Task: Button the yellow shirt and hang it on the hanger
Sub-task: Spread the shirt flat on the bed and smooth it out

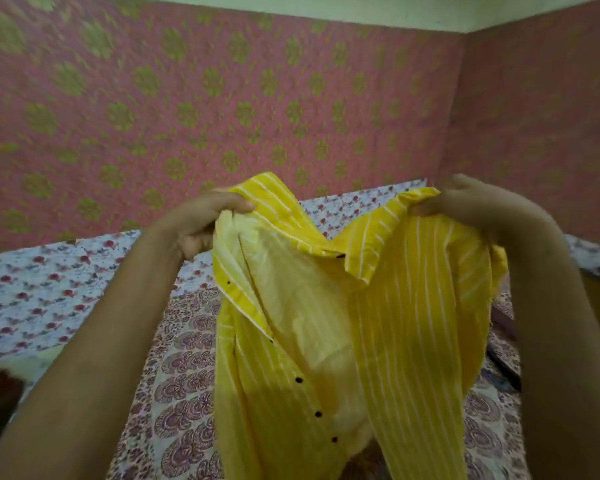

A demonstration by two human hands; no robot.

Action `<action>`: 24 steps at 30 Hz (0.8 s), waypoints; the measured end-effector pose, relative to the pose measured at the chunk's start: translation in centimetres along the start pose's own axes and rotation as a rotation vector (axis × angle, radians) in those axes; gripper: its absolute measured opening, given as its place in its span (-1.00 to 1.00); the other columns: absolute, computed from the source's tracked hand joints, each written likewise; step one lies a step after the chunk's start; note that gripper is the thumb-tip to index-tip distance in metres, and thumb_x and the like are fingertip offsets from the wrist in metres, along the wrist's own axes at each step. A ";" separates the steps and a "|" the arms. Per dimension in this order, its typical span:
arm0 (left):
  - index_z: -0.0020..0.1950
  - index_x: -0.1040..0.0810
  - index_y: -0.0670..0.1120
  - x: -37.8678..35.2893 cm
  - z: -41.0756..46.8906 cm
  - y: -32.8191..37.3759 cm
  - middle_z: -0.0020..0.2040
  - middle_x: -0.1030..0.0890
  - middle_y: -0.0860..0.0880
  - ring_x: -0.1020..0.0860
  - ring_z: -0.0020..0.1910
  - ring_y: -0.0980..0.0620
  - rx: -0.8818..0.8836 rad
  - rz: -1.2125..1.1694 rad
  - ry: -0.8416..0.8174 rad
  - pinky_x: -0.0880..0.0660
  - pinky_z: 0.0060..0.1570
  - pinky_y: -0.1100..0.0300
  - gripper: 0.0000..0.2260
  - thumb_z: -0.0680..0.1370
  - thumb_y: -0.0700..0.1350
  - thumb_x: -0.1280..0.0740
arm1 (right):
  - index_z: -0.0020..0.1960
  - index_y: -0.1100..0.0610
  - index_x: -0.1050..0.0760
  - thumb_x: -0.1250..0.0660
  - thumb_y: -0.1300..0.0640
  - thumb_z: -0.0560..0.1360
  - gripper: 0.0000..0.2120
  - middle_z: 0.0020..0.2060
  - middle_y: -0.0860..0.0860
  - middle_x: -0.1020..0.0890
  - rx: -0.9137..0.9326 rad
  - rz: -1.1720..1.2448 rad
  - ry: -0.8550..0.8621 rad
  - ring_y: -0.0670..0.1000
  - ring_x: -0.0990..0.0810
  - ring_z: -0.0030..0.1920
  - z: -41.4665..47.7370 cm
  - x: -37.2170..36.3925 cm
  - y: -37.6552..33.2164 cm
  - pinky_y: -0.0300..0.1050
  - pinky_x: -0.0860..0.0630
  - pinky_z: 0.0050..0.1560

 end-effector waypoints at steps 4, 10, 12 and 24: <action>-0.19 -0.55 -0.18 -0.1 0.5 2.4 -0.40 -0.64 -0.03 -0.61 -0.44 0.10 -0.062 -0.081 0.036 -0.57 -0.43 0.27 -0.86 0.52 -0.26 -0.22 | 0.01 0.12 -0.40 -0.41 0.00 0.39 -0.68 -0.14 0.11 -0.48 -0.068 0.161 0.023 0.13 -0.49 -0.07 0.3 2.4 0.2 0.02 -0.45 -0.03; -0.28 -0.45 -0.17 1.2 7.1 -0.1 -0.35 -0.46 -0.12 -0.47 -0.34 -0.09 -0.077 0.786 0.422 -0.42 -0.35 0.19 -0.87 0.45 -0.18 -0.33 | -0.09 0.27 -0.51 -0.41 0.06 0.41 -0.73 -0.17 0.18 -0.55 -0.029 -0.019 0.033 0.09 -0.52 -0.16 6.9 -1.2 3.5 -0.09 -0.41 -0.15; -0.26 -0.44 -0.18 0.9 9.7 -2.7 -0.33 -0.43 -0.11 -0.46 -0.27 -0.11 -0.021 1.126 0.444 -0.42 -0.23 0.09 -0.84 0.45 -0.12 -0.33 | -0.19 0.29 -0.51 -0.38 0.09 0.44 -0.76 -0.26 0.17 -0.53 -0.029 -0.077 -0.043 0.08 -0.48 -0.25 9.3 -4.7 6.5 -0.11 -0.34 -0.27; -0.30 -0.46 -0.04 -1.9 32.4 -24.4 -0.20 -0.56 -0.19 -0.56 -0.13 -0.16 0.323 0.319 0.451 -0.55 -0.04 -0.10 -0.89 0.38 -0.23 -0.23 | -0.51 0.13 -0.22 -0.23 0.06 0.41 -0.63 -0.55 0.10 -0.30 -0.152 0.076 -0.006 0.02 -0.28 -0.49 29.3 -20.1 23.3 -0.10 -0.12 -0.42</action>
Point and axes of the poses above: each hand's wrist, its own z-axis towards the middle knuckle, its own x-axis out of the back of the hand, y = z × x, the point moved 4 cm from there along z, towards the middle knuckle
